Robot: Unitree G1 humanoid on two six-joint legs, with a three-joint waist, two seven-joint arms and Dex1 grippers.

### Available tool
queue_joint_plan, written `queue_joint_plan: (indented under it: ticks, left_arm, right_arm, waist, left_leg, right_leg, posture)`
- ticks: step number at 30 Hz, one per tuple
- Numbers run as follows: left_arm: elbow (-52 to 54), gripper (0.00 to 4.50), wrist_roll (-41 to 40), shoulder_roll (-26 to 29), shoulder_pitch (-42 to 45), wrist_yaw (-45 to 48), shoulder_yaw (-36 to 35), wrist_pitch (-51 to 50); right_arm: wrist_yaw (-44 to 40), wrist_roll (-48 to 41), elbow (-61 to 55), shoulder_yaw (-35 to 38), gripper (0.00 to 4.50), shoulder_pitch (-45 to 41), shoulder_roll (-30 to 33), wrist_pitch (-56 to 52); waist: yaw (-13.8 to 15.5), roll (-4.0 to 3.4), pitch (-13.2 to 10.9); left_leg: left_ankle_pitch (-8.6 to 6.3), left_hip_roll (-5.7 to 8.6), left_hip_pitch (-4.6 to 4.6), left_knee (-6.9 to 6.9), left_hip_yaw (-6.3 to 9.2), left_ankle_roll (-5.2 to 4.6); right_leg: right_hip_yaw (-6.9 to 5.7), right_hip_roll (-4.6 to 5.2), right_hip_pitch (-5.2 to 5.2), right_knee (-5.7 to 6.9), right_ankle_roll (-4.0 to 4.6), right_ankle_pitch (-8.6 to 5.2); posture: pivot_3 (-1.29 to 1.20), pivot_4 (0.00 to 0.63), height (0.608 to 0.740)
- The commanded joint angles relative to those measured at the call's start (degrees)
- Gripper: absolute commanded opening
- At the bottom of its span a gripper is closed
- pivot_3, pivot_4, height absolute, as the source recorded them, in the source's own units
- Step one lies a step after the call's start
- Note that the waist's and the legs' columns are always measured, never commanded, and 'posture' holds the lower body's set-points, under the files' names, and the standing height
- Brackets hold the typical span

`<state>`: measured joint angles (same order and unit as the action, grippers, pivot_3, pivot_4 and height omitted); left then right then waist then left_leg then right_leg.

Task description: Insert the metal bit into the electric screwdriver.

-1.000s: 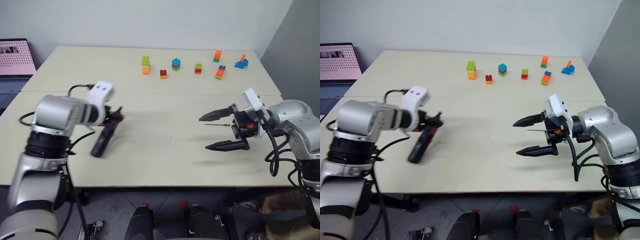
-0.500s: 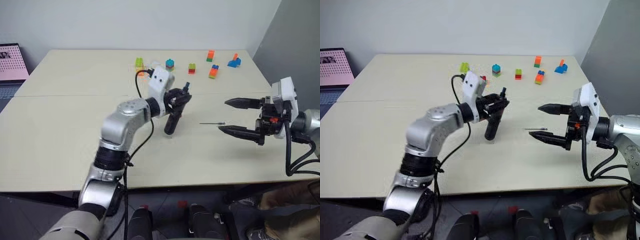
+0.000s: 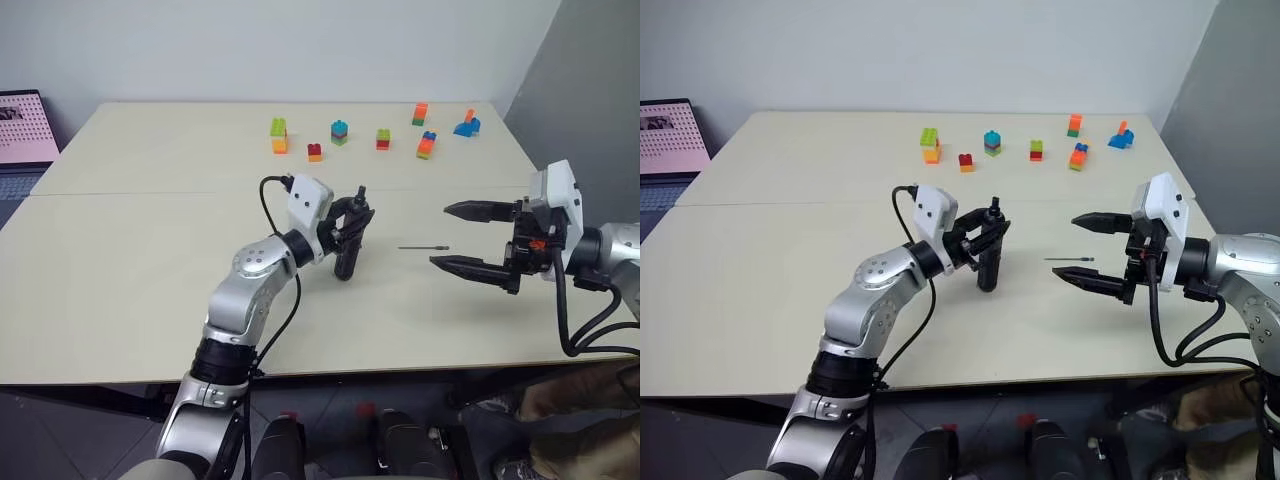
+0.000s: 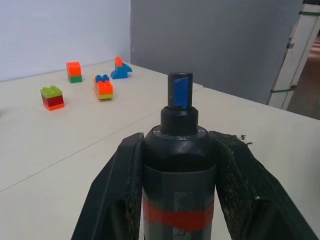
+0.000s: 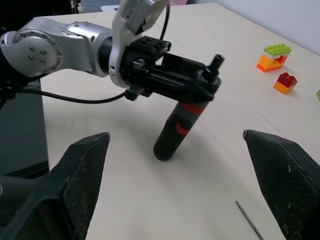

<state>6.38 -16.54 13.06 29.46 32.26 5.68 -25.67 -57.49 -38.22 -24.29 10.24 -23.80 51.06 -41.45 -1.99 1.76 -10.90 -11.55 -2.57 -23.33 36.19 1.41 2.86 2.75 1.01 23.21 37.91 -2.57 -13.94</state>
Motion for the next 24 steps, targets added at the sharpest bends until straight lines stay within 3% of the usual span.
queue_joint_plan:
  ticks: [1,7,13,19,24]
  left_arm:
    - [4.2,1.64,-0.1,5.4,-4.6,1.5,-2.1,-2.5]
    - [6.3,1.64,-1.2,9.0,-7.0,2.2,-2.3,-2.6]
    - [6.0,1.64,0.6,7.5,-7.1,0.5,0.7,-0.5]
    - [6.6,1.64,2.0,7.5,-8.7,0.0,2.3,1.7]
    - [8.6,1.64,2.0,6.9,-10.3,-1.8,2.0,0.7]
  right_arm:
    - [-1.3,1.6,1.3,0.1,4.5,-0.9,1.8,2.7]
    - [-4.6,7.9,7.8,-5.6,4.5,-3.1,3.9,7.4]
    - [-12.7,23.3,27.4,-20.9,4.5,-16.7,3.7,17.0]
    - [-21.4,38.5,60.3,-34.5,4.5,-35.4,-6.5,32.3]
    - [-18.8,49.3,86.5,-40.6,4.5,-46.4,-16.5,42.6]
  waist:
    - [-0.1,0.0,0.0]
    - [-0.2,0.0,0.0]
    - [-0.8,-0.04,0.0]
    - [-1.5,-0.08,0.0]
    - [-1.7,-0.13,0.1]
  left_leg:
    - [0.0,-0.01,0.07,-0.01,-0.02,0.0]
    - [0.01,-0.01,0.32,-0.02,-0.05,-0.01]
    - [0.02,-0.01,0.37,-0.01,-0.11,-0.02]
    - [0.02,-0.02,0.37,-0.2,-0.15,-0.03]
    - [0.02,-0.02,0.36,-0.26,-0.13,-0.03]
  right_leg:
    - [0.02,0.0,-0.04,0.02,0.02,-0.01]
    - [0.05,0.01,-0.17,0.04,0.05,-0.01]
    - [0.09,0.03,-0.2,-0.03,0.07,0.0]
    - [0.11,0.01,-0.15,-0.02,0.08,-0.01]
    - [0.11,-0.02,-0.09,0.05,-0.04,0.07]
  posture:
    - [0.0,0.15,0.74]
    - [0.0,0.15,0.74]
    - [0.0,0.15,0.74]
    - [0.0,0.15,0.74]
    - [0.0,0.15,0.74]
